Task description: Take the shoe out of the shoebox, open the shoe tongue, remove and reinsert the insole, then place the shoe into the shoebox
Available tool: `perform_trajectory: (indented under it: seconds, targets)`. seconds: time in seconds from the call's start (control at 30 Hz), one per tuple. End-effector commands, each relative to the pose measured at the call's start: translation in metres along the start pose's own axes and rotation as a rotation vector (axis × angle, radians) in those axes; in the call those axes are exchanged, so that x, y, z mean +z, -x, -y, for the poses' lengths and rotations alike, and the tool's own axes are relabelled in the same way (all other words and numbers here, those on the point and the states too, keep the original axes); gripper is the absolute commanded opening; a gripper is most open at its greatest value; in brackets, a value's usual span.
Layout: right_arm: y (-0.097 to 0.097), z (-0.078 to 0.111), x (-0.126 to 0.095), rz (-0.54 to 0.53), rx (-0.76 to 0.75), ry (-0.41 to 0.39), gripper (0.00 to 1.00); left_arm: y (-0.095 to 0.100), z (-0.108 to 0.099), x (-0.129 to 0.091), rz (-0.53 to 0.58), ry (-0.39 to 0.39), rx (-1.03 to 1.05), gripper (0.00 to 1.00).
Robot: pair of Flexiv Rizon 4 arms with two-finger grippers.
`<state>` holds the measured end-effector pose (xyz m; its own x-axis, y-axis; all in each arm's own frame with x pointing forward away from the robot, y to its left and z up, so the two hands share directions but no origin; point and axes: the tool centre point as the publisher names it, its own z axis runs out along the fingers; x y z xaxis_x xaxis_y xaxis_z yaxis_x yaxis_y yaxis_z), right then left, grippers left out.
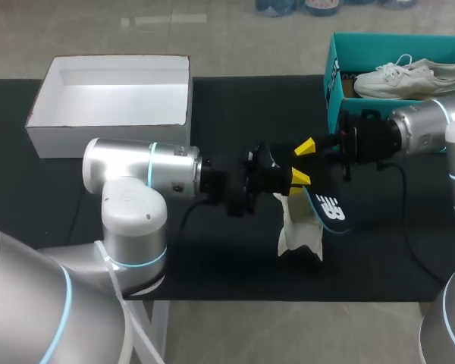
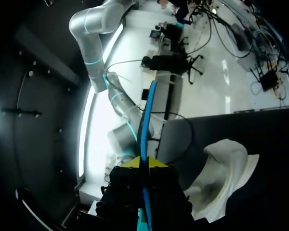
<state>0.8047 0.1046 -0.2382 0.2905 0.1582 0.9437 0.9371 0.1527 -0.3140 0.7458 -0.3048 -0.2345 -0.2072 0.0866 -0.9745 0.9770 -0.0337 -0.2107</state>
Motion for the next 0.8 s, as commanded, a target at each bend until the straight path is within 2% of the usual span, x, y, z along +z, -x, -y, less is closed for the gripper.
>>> perform_trajectory:
  seconds: [0.03,0.43,0.6,0.8]
  targets:
    - [0.000,0.000,0.000,0.002,0.000,0.000,1.00,0.001,0.002,-0.007,-0.019,-0.004,0.004,0.00]
    - [0.000,0.000,0.000,0.002,0.000,0.000,1.00,-0.008,0.009,-0.021,-0.051,-0.050,0.017,0.00]
    - [0.002,0.007,-0.028,0.050,0.057,0.097,1.00,-0.011,0.012,-0.028,-0.052,-0.057,0.019,0.00]
    - [-0.008,0.023,-0.068,0.113,0.071,0.204,1.00,-0.012,0.012,-0.037,-0.061,-0.059,0.027,0.00]
